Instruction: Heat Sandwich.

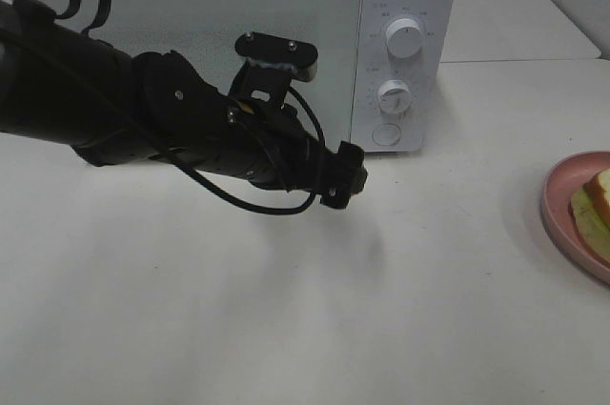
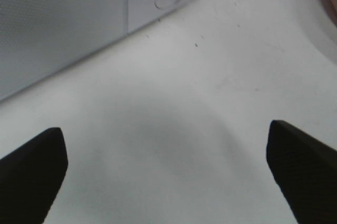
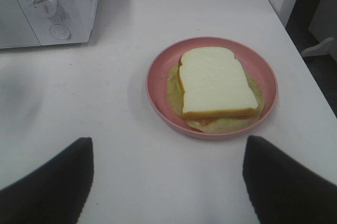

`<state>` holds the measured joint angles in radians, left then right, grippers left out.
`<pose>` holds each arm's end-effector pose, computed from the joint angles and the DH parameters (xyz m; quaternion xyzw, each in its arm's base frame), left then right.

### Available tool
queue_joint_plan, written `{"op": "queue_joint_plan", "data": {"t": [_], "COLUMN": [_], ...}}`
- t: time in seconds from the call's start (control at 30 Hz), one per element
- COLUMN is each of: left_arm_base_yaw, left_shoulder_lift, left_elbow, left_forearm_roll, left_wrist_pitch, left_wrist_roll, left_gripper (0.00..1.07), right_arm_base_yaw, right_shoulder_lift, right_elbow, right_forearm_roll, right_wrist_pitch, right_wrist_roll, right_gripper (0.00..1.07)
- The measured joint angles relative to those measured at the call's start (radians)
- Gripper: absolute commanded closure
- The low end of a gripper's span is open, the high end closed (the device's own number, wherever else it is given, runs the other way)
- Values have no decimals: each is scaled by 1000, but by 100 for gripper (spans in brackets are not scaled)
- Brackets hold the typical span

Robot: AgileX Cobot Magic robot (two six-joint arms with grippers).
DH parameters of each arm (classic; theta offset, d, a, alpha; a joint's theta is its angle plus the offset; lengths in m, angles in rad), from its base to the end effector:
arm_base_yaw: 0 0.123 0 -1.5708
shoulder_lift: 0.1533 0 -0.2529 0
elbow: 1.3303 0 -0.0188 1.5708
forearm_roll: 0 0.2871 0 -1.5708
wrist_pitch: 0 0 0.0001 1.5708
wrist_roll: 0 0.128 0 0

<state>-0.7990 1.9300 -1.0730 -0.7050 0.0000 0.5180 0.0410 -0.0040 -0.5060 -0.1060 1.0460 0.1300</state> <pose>0.3034 -0.3119 0.0679 0.2774 0.8781 -0.1845 0.3434 0.0921 -0.0080 0.2825 0.0395 0.8446 -0.0074 0.5339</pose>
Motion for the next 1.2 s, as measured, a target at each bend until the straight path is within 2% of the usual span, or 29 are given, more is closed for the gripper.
{"op": "queue_joint_plan", "data": {"t": [0.2, 0.27, 0.33, 0.47, 0.5, 0.67, 0.8, 0.83, 0.93, 0.97, 1.03, 1.07, 1.13, 1.2], "left_arm_base_yaw": [0, 6, 28, 64, 97, 164, 306, 306, 401, 401, 445, 493, 515, 572], "left_shoulder_lift": [-2, -2, -3, -6, -7, -8, -11, -11, -50, -50, -86, -130, -149, -218], "left_elbow": [0, 0, 0, 0, 0, 0, 0, 0, 0, 0, 0, 0, 0, 0], "left_forearm_roll": [59, 68, 76, 81, 83, 83, 86, 86, 103, 103, 120, 153, 170, 250], "left_wrist_pitch": [174, 307, 427, 549, 635, 755, 968, 968, 1039, 1039, 1059, 1070, 1075, 1091], "left_wrist_roll": [0, 0, 0, 0, 0, 0, -4, -4, -13, -13, -29, -55, -69, -119], "left_gripper": [8, 8, 8, 8, 8, 8, 8, 8, 8, 8, 8, 8, 8, 8], "right_arm_base_yaw": [0, 0, 0, 0, 0, 0, 0, 0, 0, 0, 0, 0, 0, 0], "right_shoulder_lift": [0, 0, 0, 0, 0, 0, 0, 0, 0, 0, 0, 0, 0, 0], "right_elbow": [0, 0, 0, 0, 0, 0, 0, 0, 0, 0, 0, 0, 0, 0], "right_forearm_roll": [0, 0, 0, 0, 0, 0, 0, 0, 0, 0, 0, 0, 0, 0], "right_wrist_pitch": [0, 0, 0, 0, 0, 0, 0, 0, 0, 0, 0, 0, 0, 0], "right_wrist_roll": [0, 0, 0, 0, 0, 0, 0, 0, 0, 0, 0, 0, 0, 0], "right_gripper": [32, 32, 32, 32, 32, 32, 32, 32, 32, 32, 32, 32, 32, 32]}}
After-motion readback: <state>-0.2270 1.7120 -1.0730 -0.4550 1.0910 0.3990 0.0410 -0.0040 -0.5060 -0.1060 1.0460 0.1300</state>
